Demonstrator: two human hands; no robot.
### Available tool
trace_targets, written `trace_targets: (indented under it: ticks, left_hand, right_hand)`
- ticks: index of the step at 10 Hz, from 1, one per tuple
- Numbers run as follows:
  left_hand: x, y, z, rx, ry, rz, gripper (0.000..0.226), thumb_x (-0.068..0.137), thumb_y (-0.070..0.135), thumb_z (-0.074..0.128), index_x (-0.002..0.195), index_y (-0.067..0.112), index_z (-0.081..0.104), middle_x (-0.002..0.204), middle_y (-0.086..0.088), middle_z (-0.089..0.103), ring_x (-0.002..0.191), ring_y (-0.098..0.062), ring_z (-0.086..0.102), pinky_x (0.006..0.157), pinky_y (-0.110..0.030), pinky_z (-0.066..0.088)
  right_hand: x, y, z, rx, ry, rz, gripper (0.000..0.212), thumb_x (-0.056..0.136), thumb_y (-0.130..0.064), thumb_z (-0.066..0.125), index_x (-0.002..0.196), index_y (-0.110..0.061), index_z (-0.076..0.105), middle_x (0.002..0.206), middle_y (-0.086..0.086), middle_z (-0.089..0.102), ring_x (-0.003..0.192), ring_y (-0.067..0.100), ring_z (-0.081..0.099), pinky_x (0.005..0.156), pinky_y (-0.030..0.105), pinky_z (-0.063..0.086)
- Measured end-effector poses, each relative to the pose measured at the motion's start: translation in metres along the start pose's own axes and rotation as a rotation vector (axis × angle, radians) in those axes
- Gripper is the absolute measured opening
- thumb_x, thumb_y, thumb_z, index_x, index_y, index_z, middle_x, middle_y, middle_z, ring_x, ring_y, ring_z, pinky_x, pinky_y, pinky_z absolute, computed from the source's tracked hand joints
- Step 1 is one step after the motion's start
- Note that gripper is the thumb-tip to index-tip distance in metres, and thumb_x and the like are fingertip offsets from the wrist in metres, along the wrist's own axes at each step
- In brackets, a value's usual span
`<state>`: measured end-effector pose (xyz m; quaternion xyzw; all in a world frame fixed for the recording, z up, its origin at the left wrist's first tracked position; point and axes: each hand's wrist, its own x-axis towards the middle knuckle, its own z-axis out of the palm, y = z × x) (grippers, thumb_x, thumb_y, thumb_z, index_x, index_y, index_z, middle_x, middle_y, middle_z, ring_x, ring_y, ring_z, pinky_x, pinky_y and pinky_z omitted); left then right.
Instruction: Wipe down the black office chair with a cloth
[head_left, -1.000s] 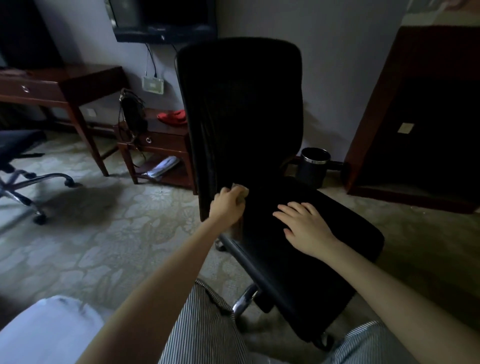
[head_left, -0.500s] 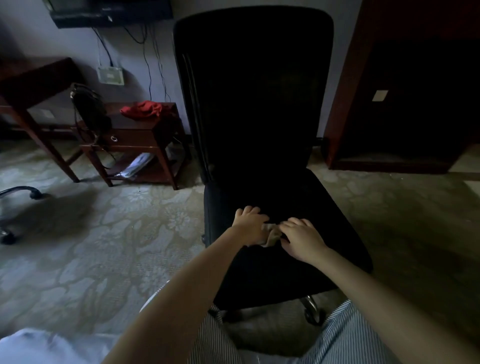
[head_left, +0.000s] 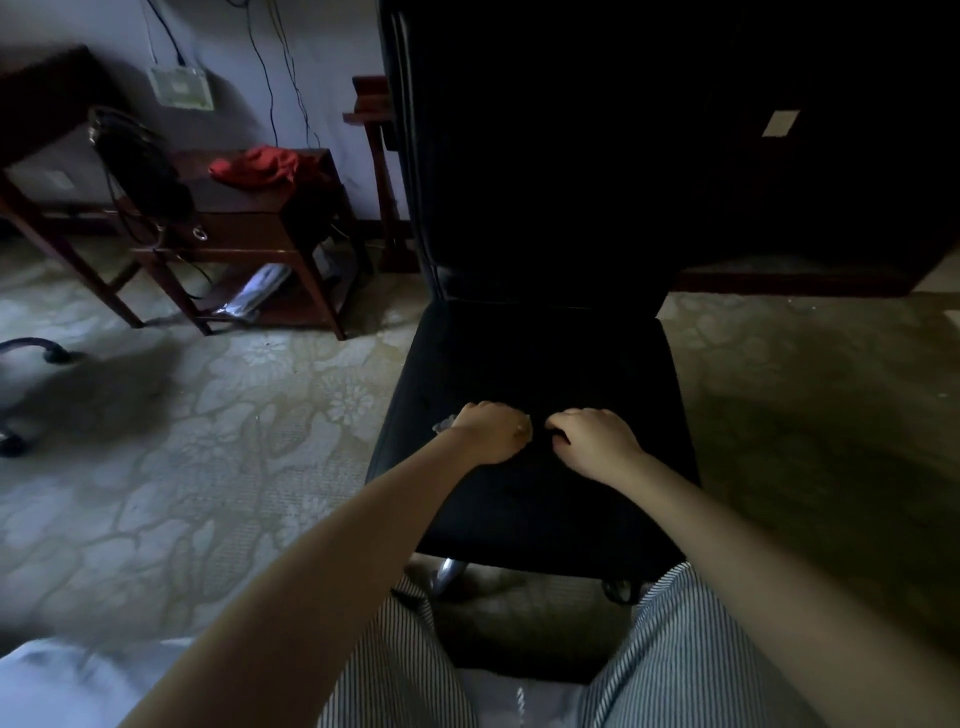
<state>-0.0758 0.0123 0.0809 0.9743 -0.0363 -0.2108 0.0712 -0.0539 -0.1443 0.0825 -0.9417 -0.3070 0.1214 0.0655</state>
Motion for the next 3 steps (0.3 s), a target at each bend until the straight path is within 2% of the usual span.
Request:
trace_targets:
  ticks: [1,2,3]
  left_hand:
    - [0.011,-0.001,-0.008,-0.013,-0.075,-0.022,0.030,0.095,0.028,0.035,0.111,0.018,0.059,0.119,-0.010,0.058,0.113,-0.030,0.050,0.092,-0.039,0.034]
    - [0.033,-0.008,-0.015,-0.046,-0.121,-0.020,0.014,0.090,0.025,0.043,0.091,0.019,0.055,0.102,-0.006,0.061,0.105,-0.028,0.054,0.085,-0.035,0.035]
    - [0.061,-0.017,-0.025,-0.044,-0.106,-0.033,0.025,0.092,0.028,0.044,0.107,0.018,0.061,0.111,-0.006,0.062,0.106,-0.028,0.055,0.085,-0.035,0.036]
  right_hand:
    - [0.016,0.004,0.002,0.017,-0.038,0.038,0.033,0.097,-0.025,0.040,0.126,-0.018,0.056,0.124,0.004,0.057,0.111,0.024,0.055,0.088,0.032,0.042]
    - [0.038,0.010,0.001,0.032,-0.042,0.048,0.035,0.097,-0.025,0.040,0.128,-0.020,0.054,0.126,0.003,0.057,0.111,0.023,0.055,0.086,0.032,0.042]
    - [0.064,0.020,-0.008,0.040,-0.073,0.073,0.036,0.098,-0.025,0.040,0.132,-0.021,0.051,0.129,0.002,0.055,0.113,0.022,0.055,0.086,0.031,0.041]
